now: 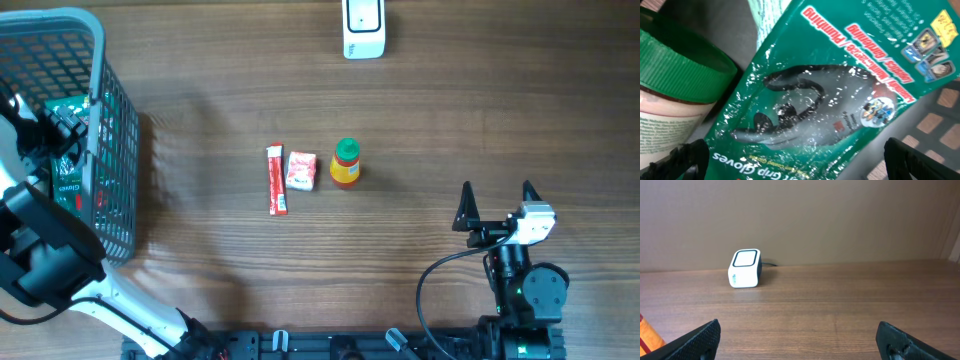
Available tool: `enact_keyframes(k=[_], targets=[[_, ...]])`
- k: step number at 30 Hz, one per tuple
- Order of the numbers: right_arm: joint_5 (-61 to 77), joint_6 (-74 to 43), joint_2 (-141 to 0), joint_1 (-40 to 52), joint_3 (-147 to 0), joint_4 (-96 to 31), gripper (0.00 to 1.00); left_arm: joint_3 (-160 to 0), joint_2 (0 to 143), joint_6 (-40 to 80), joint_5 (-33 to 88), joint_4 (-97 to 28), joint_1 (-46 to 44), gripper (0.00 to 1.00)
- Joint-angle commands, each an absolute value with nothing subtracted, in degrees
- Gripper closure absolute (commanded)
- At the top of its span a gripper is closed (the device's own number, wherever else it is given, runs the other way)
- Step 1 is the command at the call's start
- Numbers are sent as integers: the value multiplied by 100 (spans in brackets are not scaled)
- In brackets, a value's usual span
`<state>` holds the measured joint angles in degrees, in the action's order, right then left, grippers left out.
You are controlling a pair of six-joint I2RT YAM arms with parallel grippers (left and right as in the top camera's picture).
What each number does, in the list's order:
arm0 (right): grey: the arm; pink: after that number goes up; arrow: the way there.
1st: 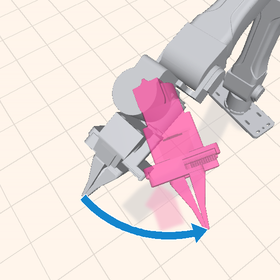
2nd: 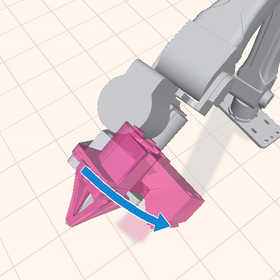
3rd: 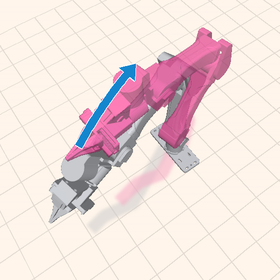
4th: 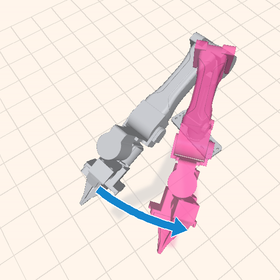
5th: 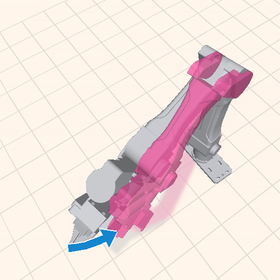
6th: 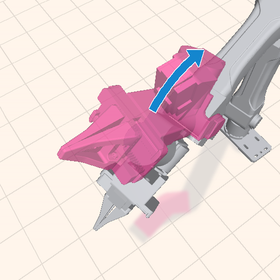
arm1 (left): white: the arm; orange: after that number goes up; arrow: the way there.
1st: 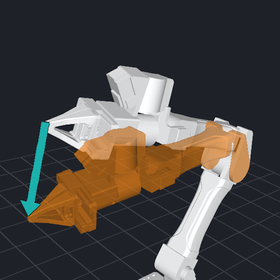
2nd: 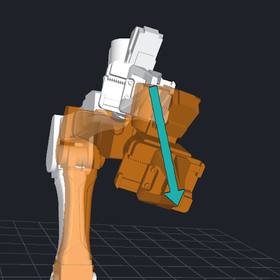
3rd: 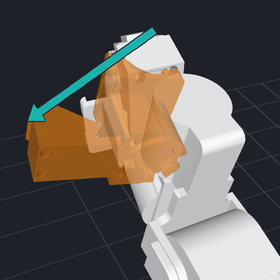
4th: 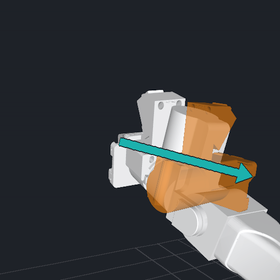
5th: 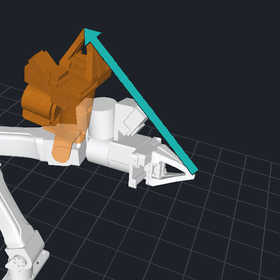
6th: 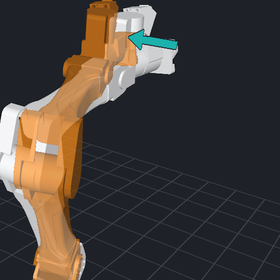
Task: Scan the item barcode
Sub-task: 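Reach into the basket and grasp the green 3M glove bag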
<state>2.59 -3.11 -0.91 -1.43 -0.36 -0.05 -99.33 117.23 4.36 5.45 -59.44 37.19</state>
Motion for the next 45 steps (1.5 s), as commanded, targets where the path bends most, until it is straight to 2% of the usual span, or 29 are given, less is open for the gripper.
enact_keyframes(k=[1,13,17,34,36,39,40,45], targets=[[331,-261,-80,-115,-30,3,0,-9734,11832,303,421,-5693,3728,0],[331,-261,-80,-115,-32,3,0,-8838,11832,366,141,-4539,3756,0],[331,-263,-80,-115,-32,3,0,-8803,11832,919,-161,-4442,3835,0],[331,-261,-80,-113,-32,3,0,-8803,11830,1328,-613,-4897,4390,0],[331,-261,-80,-115,-32,3,0,-8803,11830,1868,-615,-4993,4392,0],[331,-261,-80,-115,-32,3,0,-8803,11830,3385,-602,-5325,4412,0],[331,-263,-80,-115,-32,3,0,-8803,11830,3489,-591,-5352,4412,0],[331,-261,-80,-115,-32,3,0,-8805,11819,2862,-707,-5330,4416,0]])
